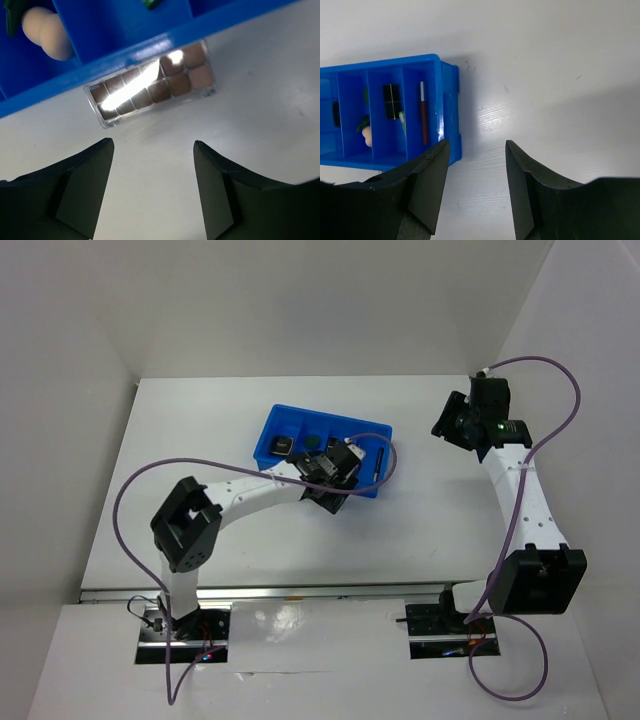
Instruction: Organize the makeup
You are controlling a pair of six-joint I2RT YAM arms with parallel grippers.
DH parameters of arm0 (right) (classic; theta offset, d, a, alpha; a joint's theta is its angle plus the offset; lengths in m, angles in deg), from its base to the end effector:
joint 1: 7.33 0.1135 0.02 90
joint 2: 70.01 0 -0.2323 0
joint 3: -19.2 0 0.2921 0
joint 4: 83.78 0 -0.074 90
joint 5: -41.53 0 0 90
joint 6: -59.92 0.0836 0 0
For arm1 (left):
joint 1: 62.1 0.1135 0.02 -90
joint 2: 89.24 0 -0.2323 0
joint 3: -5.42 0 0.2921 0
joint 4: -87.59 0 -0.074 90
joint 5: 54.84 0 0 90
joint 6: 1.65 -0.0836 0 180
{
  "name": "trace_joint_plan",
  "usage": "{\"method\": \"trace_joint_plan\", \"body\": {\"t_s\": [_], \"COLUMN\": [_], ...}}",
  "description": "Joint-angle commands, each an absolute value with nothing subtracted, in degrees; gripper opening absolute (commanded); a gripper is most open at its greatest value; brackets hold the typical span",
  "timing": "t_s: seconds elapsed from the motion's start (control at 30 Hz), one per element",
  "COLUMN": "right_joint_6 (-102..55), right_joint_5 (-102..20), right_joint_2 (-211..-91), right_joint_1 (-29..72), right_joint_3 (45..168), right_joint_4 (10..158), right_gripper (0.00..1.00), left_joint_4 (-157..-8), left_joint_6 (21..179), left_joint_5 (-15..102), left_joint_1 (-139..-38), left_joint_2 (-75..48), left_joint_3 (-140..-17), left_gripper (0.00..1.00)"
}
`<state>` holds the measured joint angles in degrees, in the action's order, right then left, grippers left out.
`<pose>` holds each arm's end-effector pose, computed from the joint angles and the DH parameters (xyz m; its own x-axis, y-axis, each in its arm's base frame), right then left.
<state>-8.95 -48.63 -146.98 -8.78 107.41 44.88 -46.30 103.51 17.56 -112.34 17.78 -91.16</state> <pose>0.3745 -0.0097 0.2952 -0.5907 0.3756 -0.7141 0.2577 0.9265 0.2741 0.3136 -0.3374 0.1545 -0.6788 0.4261 -0.5980 0.4648 0.8798 0.0994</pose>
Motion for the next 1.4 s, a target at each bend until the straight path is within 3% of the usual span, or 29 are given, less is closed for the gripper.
{"method": "trace_joint_plan", "body": {"t_s": [0.0, 0.13, 0.23, 0.53, 0.7, 1.2, 1.37], "right_joint_6": [-9.68, -9.68, -9.68, -9.68, -9.68, -9.68, -9.68], "right_joint_5": [-48.2, -48.2, -48.2, -48.2, -48.2, -47.68, -47.15], "right_joint_2": [-146.03, -146.03, -146.03, -146.03, -146.03, -146.56, -146.56], "right_joint_1": [-9.17, -9.17, -9.17, -9.17, -9.17, -9.17, -9.17], "right_joint_3": [107.34, 107.87, 107.87, 107.87, 107.87, 107.87, 107.87], "right_joint_4": [46.13, 46.13, 46.13, 46.13, 46.13, 46.13, 46.66], "right_gripper": [0.56, 0.56, 0.56, 0.56, 0.56, 0.56, 0.56], "left_joint_4": [-47.16, -49.53, -51.19, -53.76, -53.75, -54.72, -55.95], "left_joint_6": [101.8, 97.15, 95.21, 95.03, 98.19, 104.08, 106.71], "left_joint_5": [10.29, 10.82, 12.22, 30.66, 34.71, 36.04, 30.69], "left_joint_1": [-111.41, -111.4, -111.4, -107.54, -107.54, -110.61, -111.23], "left_joint_2": [21.58, 25.8, 28.01, 29.23, 27.4, 19.66, 15.79], "left_joint_3": [-95.19, -97.65, -98.19, -96.43, -90.99, -79.82, -81.92], "left_gripper": [0.79, 0.92, 0.96, 0.95, 0.94, 0.9, 0.81]}}
